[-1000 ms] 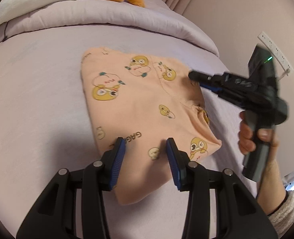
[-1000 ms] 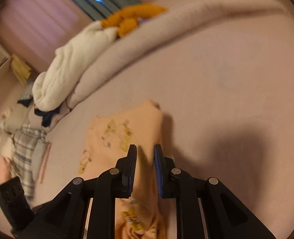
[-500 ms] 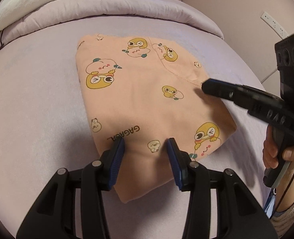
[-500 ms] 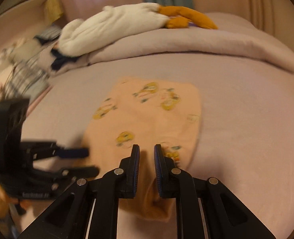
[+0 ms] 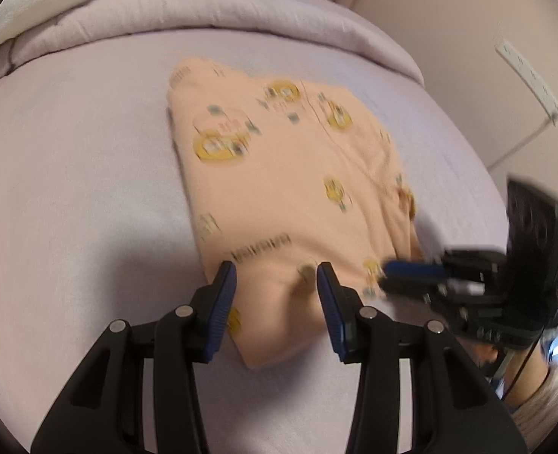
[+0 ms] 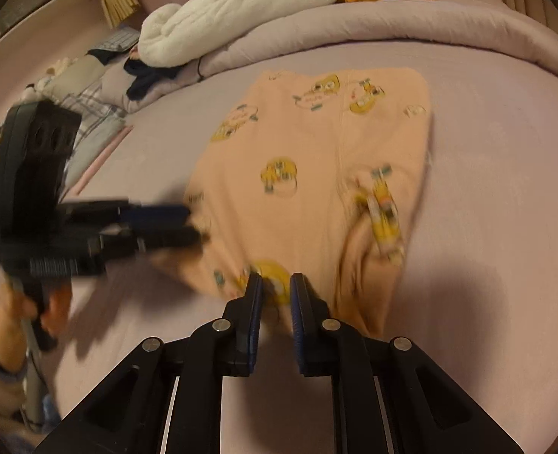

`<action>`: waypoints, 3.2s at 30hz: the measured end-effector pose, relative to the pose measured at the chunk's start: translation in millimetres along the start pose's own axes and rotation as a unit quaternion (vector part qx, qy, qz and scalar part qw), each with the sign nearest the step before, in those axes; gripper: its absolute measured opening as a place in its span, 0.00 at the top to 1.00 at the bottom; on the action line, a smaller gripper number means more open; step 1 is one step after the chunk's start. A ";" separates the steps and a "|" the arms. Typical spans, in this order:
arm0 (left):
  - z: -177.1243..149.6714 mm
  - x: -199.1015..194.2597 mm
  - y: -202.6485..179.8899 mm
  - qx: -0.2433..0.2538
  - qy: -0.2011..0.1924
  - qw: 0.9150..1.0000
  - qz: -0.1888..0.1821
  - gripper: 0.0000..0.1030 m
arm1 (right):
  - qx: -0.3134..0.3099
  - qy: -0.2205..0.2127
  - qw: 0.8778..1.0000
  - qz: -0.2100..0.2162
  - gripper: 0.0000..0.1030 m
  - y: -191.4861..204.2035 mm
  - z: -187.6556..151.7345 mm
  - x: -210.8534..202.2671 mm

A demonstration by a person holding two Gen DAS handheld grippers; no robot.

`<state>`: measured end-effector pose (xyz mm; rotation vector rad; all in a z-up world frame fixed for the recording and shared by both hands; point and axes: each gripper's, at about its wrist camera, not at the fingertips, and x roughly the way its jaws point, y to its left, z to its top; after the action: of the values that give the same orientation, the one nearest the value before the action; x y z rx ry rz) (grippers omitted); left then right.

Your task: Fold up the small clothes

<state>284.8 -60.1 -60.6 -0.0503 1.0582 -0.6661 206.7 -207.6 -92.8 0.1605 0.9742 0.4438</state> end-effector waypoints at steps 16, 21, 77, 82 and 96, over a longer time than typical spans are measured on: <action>102.8 73.4 44.3 -0.118 -0.019 0.993 0.015 0.72 | 0.054 -0.042 0.997 0.046 0.87 -19.2 4.0 1.7; 107.0 64.3 55.5 -0.152 -0.028 0.988 0.003 0.72 | 0.069 -0.038 0.996 0.046 0.87 -14.3 -2.9 0.4; 9.5 27.3 56.6 -0.201 -0.013 0.966 -0.160 0.46 | 0.241 -0.041 0.963 0.113 0.51 -57.5 40.7 48.8; 3.7 22.6 62.5 -0.213 -0.015 0.968 -0.133 0.62 | 0.225 -0.043 0.968 0.100 0.69 -50.7 36.1 48.0; -29.6 -17.1 46.1 -0.196 -0.032 0.974 -0.110 0.71 | 0.168 -0.090 0.981 0.043 0.77 8.1 6.8 8.2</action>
<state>277.4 -6.0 -78.1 -0.5338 1.1193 -0.6401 213.9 -196.3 -92.5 0.5412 0.8599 0.3342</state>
